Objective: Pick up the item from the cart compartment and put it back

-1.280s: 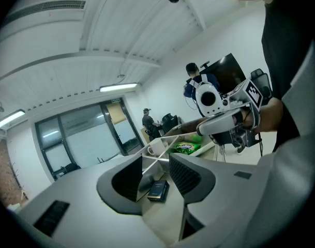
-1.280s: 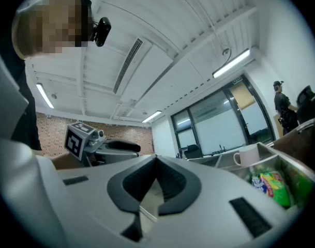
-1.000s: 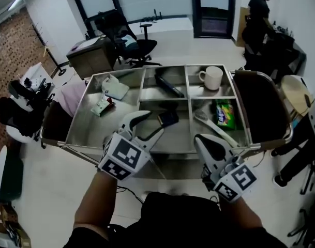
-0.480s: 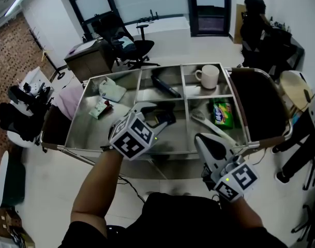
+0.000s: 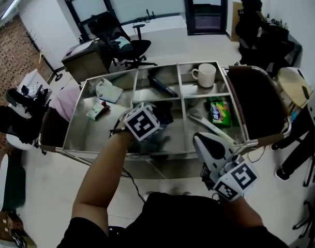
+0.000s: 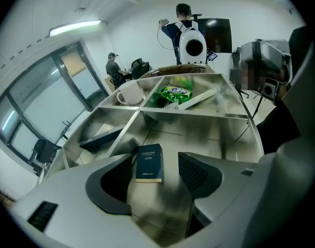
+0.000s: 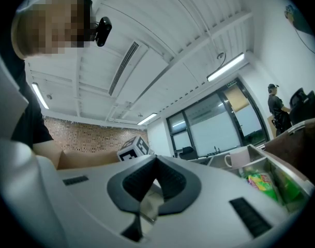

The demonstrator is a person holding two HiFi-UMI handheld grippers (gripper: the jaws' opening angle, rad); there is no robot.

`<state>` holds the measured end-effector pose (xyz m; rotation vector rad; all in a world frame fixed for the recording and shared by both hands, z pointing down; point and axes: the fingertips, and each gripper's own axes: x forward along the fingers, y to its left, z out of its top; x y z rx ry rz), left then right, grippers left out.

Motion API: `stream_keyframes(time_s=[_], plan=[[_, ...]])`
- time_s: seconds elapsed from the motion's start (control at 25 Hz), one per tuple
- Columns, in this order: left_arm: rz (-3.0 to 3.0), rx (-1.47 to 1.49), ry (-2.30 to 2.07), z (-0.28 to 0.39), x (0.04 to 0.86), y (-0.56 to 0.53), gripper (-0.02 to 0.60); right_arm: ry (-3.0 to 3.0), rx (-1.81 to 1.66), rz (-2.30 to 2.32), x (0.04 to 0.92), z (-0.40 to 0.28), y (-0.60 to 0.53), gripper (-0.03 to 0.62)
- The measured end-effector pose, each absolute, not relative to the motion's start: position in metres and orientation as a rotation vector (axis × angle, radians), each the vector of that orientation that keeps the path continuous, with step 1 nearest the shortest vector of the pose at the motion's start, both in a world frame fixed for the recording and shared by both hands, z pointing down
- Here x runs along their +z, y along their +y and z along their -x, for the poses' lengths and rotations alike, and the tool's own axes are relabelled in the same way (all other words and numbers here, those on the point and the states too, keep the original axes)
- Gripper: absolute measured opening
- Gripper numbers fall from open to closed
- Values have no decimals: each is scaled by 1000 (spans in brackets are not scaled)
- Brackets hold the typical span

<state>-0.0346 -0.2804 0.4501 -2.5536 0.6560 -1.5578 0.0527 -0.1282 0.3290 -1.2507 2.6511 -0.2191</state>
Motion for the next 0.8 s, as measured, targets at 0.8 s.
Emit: stream_keyframes(time_s=[0.8], plan=[[2728,-1830,455,17,510,-301,296,2657,-212,1259,331,-53,-134,16]])
